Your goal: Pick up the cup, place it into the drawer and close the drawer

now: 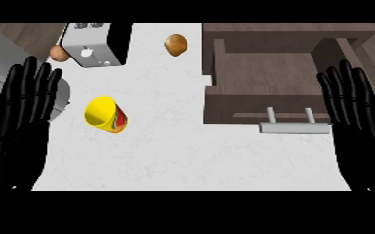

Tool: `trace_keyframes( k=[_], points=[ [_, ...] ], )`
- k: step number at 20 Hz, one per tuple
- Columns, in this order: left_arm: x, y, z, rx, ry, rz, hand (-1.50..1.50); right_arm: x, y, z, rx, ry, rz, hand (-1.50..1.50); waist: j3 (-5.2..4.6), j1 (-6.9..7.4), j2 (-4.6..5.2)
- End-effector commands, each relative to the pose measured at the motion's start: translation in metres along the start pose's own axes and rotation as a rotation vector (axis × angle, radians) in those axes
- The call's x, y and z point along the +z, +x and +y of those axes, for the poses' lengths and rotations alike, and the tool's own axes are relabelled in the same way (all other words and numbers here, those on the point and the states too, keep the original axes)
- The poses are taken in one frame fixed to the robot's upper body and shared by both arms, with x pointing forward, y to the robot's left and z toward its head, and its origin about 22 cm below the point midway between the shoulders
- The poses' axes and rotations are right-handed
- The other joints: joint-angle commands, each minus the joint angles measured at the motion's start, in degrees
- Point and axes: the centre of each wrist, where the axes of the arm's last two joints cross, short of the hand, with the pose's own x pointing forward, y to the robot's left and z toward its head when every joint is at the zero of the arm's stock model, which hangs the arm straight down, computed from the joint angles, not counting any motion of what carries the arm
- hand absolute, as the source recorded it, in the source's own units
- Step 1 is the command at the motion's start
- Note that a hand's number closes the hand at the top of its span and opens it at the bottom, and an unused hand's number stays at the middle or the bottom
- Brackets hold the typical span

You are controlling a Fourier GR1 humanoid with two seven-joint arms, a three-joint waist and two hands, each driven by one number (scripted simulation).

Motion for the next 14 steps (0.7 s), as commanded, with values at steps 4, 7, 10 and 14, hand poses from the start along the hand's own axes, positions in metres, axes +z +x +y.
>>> trace_keyframes(
  k=[4, 7, 10, 14],
  points=[
    [-0.017, -0.004, 0.030, 0.195, -0.361, -0.053, -1.50, -0.002, 0.003, 0.000, -0.002, -0.028, -0.040, -1.50, -1.28, -1.37, 0.39],
    [-0.004, -0.037, 0.032, 0.382, -0.437, 0.152, -1.50, -0.004, -0.004, 0.002, 0.006, 0.101, 0.052, -1.50, -1.39, -1.71, 1.28],
    [-0.009, -0.052, 0.079, 0.448, -0.461, 0.176, -1.50, -0.007, -0.010, -0.004, -0.003, 0.117, 0.092, -1.50, -1.26, -1.09, 0.86],
    [-0.033, -0.088, 0.120, 0.490, -0.448, 0.223, -1.50, -0.010, -0.012, -0.001, -0.035, 0.123, 0.094, -1.50, -1.18, -1.97, 0.66]
  ],
)
